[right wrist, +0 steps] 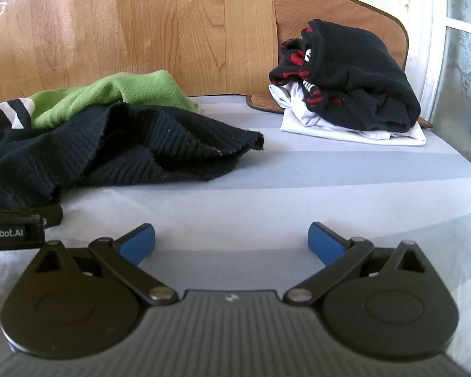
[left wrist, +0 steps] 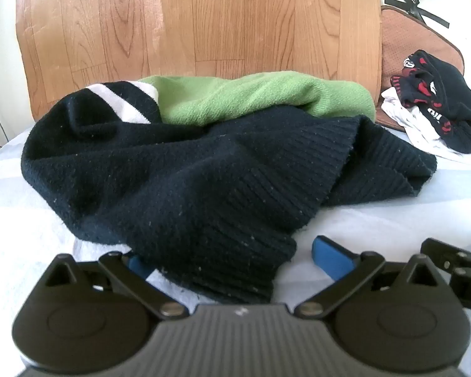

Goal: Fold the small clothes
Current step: 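Reach both grippers toward the black sweater's green-lined edge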

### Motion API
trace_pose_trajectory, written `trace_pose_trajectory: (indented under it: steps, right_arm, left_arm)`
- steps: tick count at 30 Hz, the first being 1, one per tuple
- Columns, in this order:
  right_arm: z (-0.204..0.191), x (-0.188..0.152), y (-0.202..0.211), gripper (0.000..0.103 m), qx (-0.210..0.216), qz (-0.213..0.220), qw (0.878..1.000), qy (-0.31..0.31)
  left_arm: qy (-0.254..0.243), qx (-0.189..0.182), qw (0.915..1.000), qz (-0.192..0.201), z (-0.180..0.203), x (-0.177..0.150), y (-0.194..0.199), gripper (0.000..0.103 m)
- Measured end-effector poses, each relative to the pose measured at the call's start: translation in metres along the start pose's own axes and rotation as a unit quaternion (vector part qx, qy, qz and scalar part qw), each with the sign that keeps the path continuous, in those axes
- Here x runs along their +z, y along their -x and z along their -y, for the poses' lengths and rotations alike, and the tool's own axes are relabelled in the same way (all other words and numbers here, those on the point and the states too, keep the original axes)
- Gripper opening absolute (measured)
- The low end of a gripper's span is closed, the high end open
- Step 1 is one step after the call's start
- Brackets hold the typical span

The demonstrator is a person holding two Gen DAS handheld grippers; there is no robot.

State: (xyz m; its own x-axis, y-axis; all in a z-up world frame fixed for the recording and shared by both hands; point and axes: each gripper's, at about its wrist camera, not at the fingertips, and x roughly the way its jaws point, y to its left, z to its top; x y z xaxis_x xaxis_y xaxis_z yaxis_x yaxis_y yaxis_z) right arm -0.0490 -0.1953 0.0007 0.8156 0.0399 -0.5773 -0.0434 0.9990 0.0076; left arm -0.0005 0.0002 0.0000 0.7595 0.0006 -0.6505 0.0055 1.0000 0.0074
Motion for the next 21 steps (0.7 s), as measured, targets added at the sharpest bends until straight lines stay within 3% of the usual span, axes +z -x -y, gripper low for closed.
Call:
trace_pose_trajectory:
  steps: [4, 6, 8, 11, 13, 15, 18, 19, 21]
  right_arm:
    - [0.002, 0.001, 0.001, 0.103, 0.014, -0.001, 1.000, 0.009]
    - [0.006, 0.001, 0.002, 0.103, 0.031, 0.001, 0.999, 0.010]
    - [0.011, -0.003, 0.006, 0.103, 0.052, 0.007, 0.999, -0.003]
    - [0.025, -0.003, 0.009, 0.103, 0.097, 0.026, 0.994, -0.051]
    - [0.037, -0.001, 0.012, 0.090, 0.137, 0.044, 0.987, -0.073]
    - [0.042, 0.004, 0.012, 0.081, 0.169, 0.058, 0.980, -0.083]
    - [0.044, 0.024, 0.005, 0.078, 0.172, 0.083, 0.977, -0.093]
    - [0.043, 0.034, -0.001, 0.078, 0.179, 0.084, 0.975, -0.097]
    - [0.040, 0.053, -0.014, 0.078, 0.203, 0.083, 0.970, -0.103]
  left_arm:
    - [-0.022, -0.018, 0.9996, -0.001, -0.004, -0.006, 0.008, 0.103]
    - [-0.048, -0.053, 0.9974, -0.012, -0.013, -0.007, 0.018, 0.102]
    - [-0.075, -0.080, 0.9939, 0.008, -0.026, -0.001, 0.040, 0.099]
    - [-0.093, -0.057, 0.9900, 0.089, -0.043, 0.024, 0.081, 0.103]
    - [-0.087, -0.023, 0.9884, 0.122, -0.065, 0.045, 0.093, 0.103]
    - [-0.066, 0.016, 0.9901, 0.123, -0.086, 0.066, 0.087, 0.103]
    - [-0.019, 0.043, 0.9969, 0.063, -0.119, 0.088, 0.049, 0.102]
    - [-0.004, 0.043, 0.9983, 0.039, -0.125, 0.091, 0.033, 0.096]
    - [0.014, 0.041, 0.9991, -0.001, -0.132, 0.090, 0.006, 0.059]
